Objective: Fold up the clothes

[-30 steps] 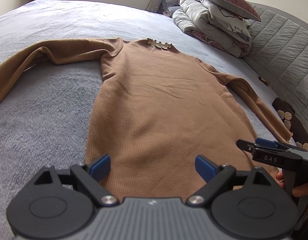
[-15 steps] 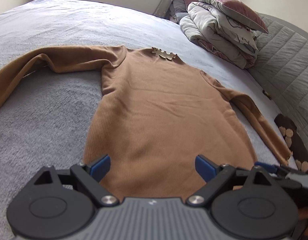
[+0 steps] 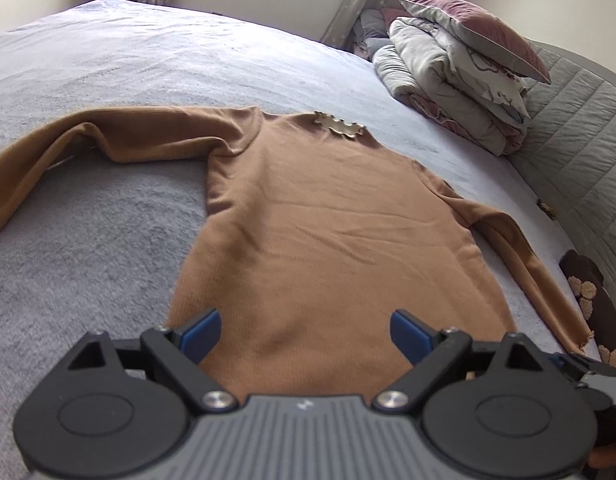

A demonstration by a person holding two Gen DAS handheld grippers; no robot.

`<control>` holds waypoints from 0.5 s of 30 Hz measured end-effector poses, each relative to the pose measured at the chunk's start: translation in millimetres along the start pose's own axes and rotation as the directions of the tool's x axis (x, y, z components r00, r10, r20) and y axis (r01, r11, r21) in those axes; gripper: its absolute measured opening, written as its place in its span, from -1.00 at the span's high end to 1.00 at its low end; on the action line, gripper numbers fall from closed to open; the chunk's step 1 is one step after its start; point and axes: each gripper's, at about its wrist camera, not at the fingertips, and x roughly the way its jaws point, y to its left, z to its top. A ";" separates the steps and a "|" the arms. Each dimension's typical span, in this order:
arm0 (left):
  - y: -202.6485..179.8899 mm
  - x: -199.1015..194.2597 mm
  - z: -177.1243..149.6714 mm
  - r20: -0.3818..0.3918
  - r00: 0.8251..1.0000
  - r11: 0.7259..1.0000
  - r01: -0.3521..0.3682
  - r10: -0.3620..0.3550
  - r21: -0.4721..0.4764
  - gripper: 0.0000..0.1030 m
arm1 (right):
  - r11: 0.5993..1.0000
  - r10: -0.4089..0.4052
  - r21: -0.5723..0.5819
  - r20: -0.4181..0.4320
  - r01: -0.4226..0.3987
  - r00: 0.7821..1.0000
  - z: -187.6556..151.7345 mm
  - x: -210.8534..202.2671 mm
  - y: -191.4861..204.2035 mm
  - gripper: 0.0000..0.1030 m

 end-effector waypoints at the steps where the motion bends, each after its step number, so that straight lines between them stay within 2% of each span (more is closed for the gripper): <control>1: 2.5 0.2 1.9 0.000 1.000 1.000 -0.004 0.004 -0.010 -0.80 | 1.000 0.001 0.018 0.008 -0.001 1.000 2.3 -1.4 -3.8 -0.69; 9: 18.5 -3.8 14.2 0.025 1.000 0.996 -0.013 0.015 -0.084 -0.80 | 0.990 -0.069 0.130 0.057 0.061 0.996 14.2 -14.1 -45.5 -0.69; 15: 18.2 5.3 17.9 0.015 1.000 0.996 -0.022 0.023 -0.081 -0.80 | 0.943 -0.160 0.309 0.093 0.124 0.983 20.2 -36.6 -108.5 -0.66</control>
